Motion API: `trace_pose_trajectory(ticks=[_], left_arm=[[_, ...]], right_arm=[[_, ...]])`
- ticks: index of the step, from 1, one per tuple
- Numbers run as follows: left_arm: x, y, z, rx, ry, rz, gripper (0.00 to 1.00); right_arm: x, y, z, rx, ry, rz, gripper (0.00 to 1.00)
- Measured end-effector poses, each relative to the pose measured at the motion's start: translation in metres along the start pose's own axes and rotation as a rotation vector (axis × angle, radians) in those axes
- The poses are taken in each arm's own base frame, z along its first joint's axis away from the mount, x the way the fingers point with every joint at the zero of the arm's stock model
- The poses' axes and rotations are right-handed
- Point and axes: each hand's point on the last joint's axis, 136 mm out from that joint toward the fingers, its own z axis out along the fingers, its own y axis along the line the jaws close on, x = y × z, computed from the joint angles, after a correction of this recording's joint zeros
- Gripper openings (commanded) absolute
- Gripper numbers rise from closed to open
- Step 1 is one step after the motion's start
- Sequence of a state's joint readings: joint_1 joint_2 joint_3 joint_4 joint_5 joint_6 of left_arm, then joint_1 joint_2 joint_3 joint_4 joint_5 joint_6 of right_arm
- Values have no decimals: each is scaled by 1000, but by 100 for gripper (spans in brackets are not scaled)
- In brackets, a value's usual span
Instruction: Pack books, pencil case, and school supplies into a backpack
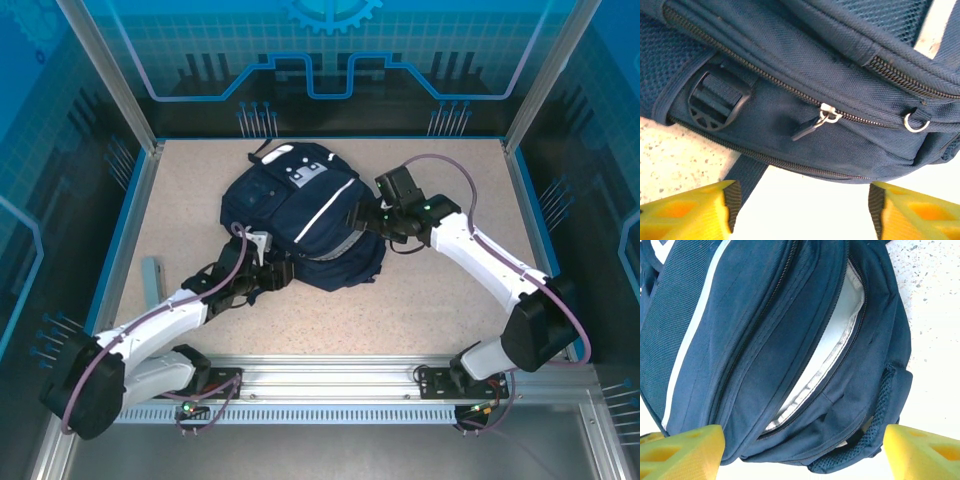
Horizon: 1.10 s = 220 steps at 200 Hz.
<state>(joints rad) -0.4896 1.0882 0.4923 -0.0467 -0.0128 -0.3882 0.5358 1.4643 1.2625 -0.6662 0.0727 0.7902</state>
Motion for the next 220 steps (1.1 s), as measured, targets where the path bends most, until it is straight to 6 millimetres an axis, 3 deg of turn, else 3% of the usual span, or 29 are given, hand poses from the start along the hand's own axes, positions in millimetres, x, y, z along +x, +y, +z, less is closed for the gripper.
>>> trace_pose_trajectory(ticks=[62,107,156,220], left_arm=[[-2,4,21,18,11,60,35],[0,10,35,13,38,90,29],[-6,0,41,57,24,128,28],[-12,-5,40,78,7,166,2]], right_arm=[[1,19,-4,-7,17,-55,84],[1,32,-4,-13,22,-84,84],[4,33,-2,-3,34,-92,84],[6,33,0,3,40,-95,83]])
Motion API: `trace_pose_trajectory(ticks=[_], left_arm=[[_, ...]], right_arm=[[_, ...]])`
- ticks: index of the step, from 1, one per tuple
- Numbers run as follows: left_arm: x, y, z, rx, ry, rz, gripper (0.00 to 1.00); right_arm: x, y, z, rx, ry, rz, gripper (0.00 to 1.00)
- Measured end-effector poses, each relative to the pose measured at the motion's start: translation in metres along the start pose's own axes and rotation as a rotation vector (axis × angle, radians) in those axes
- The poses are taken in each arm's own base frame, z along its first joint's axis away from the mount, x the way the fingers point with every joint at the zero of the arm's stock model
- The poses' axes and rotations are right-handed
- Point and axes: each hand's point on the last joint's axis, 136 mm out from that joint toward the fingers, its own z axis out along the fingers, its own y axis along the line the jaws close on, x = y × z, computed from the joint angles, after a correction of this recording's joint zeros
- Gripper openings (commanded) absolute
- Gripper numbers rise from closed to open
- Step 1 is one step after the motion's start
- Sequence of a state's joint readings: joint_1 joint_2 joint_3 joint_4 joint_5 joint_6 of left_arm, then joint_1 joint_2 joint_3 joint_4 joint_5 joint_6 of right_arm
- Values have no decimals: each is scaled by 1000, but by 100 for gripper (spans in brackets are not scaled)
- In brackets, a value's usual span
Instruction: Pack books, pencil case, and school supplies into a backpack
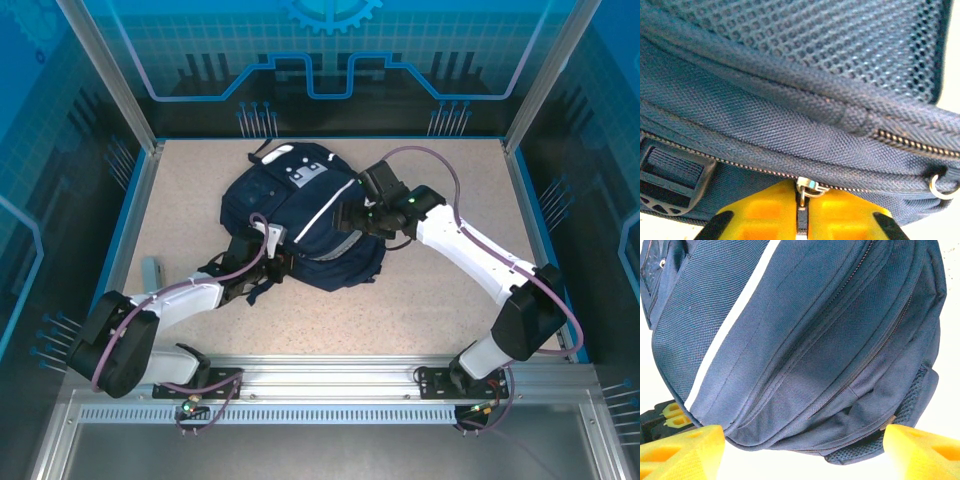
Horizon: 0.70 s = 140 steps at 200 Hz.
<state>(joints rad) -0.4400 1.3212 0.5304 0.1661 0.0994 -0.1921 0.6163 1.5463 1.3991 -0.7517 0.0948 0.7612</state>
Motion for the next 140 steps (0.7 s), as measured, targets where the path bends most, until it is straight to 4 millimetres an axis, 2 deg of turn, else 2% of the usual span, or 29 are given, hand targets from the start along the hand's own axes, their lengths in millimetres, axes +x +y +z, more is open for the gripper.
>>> trace_pose_trajectory(ticks=[27,45,79,112,140], left_arm=[[1,-2,-6,2,6,-12,0],[-3,-4,-13,7,-7,-19,0],[-5,-9,-21,17,-14,-38,0],[-5,-15,-28,32,-21,-42,0],[-1,-19,-30,40,-7,-44,0]], right_arm=[[1,-2,4,11,7,9,82],[5,-10,10,45,7,55,83],[30,-23,33,54,65,120,81],[33,-1,46,-71,97,150,72],[37,11,53,-147,122,181,59]])
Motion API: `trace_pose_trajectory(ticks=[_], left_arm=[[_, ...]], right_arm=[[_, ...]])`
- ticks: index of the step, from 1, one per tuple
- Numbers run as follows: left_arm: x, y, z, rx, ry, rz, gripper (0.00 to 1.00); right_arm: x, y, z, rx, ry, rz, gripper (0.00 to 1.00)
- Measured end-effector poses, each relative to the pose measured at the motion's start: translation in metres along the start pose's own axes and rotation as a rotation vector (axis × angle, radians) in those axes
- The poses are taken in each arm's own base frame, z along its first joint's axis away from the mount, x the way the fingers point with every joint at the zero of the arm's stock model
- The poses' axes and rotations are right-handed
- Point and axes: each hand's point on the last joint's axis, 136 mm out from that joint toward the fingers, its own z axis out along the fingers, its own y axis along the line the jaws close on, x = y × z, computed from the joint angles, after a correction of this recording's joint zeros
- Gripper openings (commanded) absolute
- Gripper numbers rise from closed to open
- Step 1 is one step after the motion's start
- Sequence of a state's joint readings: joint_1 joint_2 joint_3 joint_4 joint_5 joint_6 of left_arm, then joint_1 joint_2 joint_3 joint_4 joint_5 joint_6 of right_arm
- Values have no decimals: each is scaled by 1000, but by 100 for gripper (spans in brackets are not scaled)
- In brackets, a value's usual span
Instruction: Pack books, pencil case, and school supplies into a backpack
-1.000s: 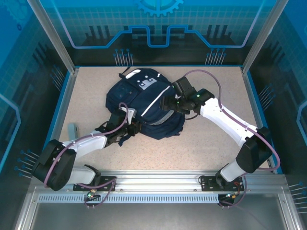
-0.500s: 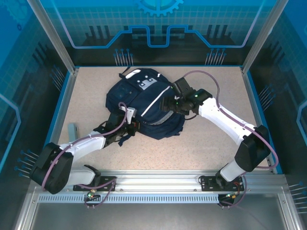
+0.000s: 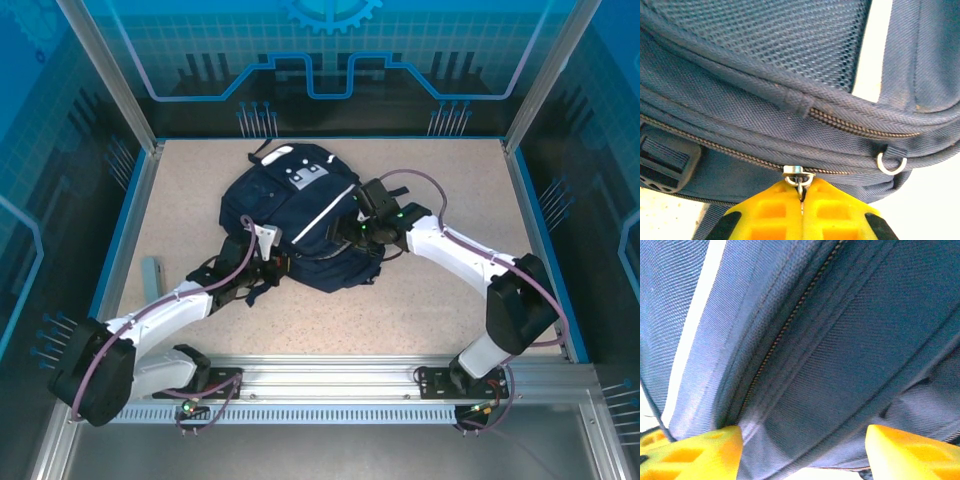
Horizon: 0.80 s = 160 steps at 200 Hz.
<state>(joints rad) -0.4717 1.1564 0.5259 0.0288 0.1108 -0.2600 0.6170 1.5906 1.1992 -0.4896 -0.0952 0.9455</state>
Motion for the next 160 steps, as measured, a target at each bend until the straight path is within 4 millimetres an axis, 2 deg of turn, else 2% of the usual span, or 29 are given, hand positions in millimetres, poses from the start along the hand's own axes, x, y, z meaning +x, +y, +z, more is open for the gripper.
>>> trace_pose_trajectory(ticks=[15,41,78,119,160], left_arm=[[3,-3,0,5,10,3,0],[10,-11,0,20,32,19,0],[19,-25,-1,51,58,49,0],[26,-42,-1,91,73,76,0],[23,-54,-1,121,72,40,45]], right_arm=[[2,4,5,-28,13,14,52],[6,8,13,-49,34,32,47],[13,11,27,-45,57,51,45],[15,6,36,-26,70,62,47],[10,1,32,18,26,44,61]])
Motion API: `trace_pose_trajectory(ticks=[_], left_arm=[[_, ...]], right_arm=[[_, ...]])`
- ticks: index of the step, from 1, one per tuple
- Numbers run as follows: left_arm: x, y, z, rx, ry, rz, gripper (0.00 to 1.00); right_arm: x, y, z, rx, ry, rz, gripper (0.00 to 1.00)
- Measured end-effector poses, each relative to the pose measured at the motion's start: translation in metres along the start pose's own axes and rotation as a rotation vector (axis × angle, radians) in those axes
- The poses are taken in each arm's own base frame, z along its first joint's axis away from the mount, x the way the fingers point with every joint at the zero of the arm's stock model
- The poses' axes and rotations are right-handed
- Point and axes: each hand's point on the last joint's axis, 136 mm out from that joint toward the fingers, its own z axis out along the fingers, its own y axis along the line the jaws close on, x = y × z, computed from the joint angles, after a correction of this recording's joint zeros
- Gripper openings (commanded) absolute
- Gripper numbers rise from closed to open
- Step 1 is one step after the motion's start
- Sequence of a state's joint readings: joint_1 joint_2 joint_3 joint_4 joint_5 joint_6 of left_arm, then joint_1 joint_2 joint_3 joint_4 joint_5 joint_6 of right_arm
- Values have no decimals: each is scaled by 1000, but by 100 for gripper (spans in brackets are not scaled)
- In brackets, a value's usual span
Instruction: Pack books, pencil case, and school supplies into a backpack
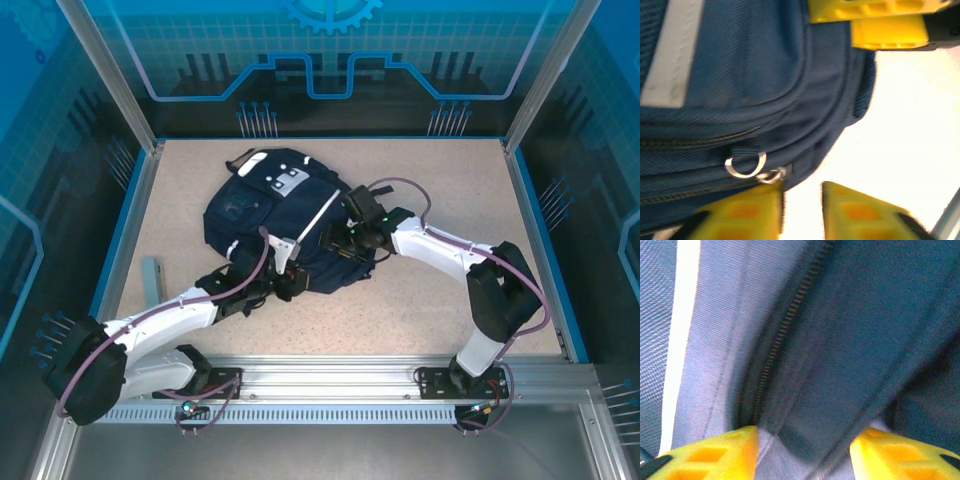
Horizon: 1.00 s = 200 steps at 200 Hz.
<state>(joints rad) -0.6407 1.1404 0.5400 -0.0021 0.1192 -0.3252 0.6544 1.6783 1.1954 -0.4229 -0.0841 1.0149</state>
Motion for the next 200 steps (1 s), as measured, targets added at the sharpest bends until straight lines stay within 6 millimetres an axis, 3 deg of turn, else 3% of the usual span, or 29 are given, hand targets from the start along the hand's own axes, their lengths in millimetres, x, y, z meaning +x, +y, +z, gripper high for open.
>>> trace_pose_trajectory(ticks=[48,76,110,147,200], left_arm=[[-31,1,-24,11,-91,-118,76],[-49,10,-44,-14,-148,-201,83],[-59,32,-58,-88,-182,-327,90],[-56,51,-67,-182,-205,-419,99],[-62,67,-88,-252,-288,-489,99]], right_arm=[[-14,-4,-40,41,-137,-97,71],[-10,-8,-53,77,-175,-200,68],[23,7,-45,104,-142,-426,62],[62,19,-20,116,-56,-661,53],[82,24,11,100,4,-811,46]])
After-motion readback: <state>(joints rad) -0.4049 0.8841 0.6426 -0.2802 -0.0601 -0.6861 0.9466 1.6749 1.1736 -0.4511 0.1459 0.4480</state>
